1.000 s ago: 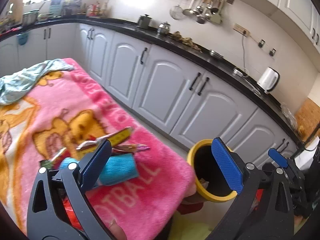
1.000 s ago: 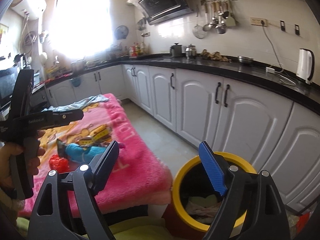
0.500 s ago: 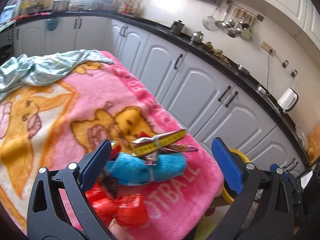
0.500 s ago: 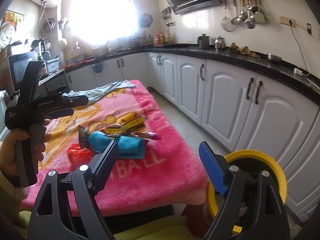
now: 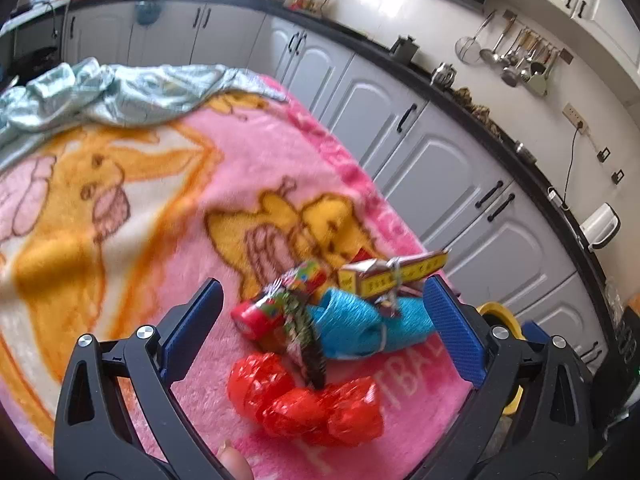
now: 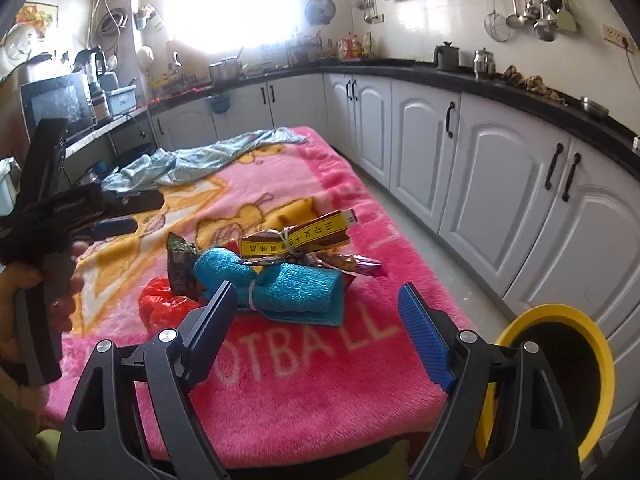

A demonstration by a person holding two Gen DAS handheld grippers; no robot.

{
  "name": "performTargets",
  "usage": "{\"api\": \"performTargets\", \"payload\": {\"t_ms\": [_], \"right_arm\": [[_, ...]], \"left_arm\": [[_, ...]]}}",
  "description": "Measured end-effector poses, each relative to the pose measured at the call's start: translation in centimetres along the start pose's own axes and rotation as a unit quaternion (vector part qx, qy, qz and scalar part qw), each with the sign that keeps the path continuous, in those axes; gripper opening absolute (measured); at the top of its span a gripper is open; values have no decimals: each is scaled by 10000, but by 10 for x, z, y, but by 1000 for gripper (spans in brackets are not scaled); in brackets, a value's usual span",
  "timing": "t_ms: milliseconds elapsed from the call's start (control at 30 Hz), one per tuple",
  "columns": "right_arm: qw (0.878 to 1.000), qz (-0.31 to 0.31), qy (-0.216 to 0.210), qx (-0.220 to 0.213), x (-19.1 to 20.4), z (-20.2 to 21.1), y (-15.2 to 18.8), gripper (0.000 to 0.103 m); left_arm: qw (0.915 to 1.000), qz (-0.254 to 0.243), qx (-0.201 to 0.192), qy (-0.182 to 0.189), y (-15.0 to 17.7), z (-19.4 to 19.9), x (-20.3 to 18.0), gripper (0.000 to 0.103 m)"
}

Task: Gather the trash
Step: 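Grasp the green snack wrapper with the left tool while the right tool grasps the blue cloth, then carry the wrapper and blue cloth to the yellow bin and open both tools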

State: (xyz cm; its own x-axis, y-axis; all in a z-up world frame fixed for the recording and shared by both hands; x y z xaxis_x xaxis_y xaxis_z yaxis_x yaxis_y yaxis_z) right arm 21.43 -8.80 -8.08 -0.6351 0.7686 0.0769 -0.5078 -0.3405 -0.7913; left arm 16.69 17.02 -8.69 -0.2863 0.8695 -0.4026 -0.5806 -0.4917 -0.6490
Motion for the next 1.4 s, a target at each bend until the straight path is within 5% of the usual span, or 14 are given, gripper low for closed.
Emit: {"api": "performTargets", "payload": {"t_ms": [233, 400, 533, 633, 767, 1400], "right_arm": [[9990, -181, -110, 399, 1, -42, 6, 79], [9952, -622, -324, 682, -8, -69, 12, 69], [9879, -1116, -605, 887, -20, -87, 14, 58], [9827, -1344, -756, 1030, -25, -98, 17, 46], [9798, -1379, -893, 1140, -24, -99, 22, 11], [9963, -450, -644, 336, -16, 10, 1, 4]], "left_arm": [[9994, 126, 273, 141, 15, -16, 6, 71], [9986, 204, 445, 205, 24, -27, 8, 50], [9983, 243, 507, 169, 27, -33, 11, 43], [9979, 284, 554, 151, 28, -37, 13, 33], [9976, 306, 600, 142, 31, -39, 17, 14], [9960, -37, 278, 852, 22, -8, -31, 5]]}}
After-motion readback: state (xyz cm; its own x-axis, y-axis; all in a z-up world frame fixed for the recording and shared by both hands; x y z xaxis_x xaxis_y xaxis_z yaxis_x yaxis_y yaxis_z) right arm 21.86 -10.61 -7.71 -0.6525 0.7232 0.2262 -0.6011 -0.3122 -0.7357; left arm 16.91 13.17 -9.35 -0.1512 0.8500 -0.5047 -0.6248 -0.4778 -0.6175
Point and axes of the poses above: each gripper's, at about its wrist camera, not at the fingertips, and z roughly against the way its jaws point, x to its left, y to its underside, the point moved 6 cm from there along -z, roughly the way its jaws point, and after that the axes turned 1 degree about -x, right-handed, at the moved point
